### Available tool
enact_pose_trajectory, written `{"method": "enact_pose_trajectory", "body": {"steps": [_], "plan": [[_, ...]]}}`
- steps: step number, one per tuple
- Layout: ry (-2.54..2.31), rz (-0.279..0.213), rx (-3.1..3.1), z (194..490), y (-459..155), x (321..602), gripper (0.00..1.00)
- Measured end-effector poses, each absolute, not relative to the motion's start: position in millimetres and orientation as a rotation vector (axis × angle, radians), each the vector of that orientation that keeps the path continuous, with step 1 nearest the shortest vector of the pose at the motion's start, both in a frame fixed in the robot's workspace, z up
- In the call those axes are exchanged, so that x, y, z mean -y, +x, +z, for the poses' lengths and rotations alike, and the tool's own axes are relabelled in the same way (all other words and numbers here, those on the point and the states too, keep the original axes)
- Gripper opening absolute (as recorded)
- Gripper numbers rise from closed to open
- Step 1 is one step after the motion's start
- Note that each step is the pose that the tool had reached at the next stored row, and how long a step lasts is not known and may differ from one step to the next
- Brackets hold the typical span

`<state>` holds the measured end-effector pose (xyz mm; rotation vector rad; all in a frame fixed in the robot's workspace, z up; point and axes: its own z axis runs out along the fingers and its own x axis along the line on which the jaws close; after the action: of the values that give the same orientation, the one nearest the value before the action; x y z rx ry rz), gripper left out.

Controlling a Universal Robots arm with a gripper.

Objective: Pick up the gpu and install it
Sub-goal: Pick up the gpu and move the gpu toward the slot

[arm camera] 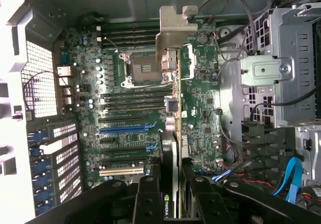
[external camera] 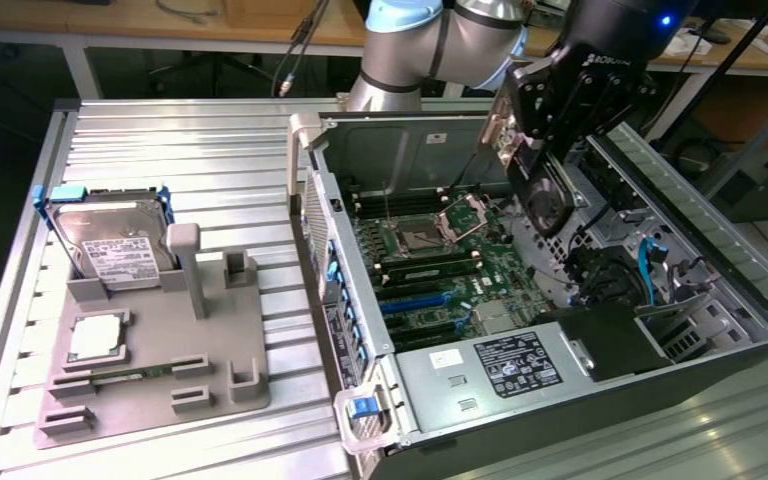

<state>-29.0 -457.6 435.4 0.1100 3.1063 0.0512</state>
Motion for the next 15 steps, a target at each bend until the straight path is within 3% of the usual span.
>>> {"method": "enact_pose_trajectory", "body": {"steps": [15], "plan": [[0.11, 0.051, -3.106, 435.4, -17.9, 457.6, 0.27]]}}
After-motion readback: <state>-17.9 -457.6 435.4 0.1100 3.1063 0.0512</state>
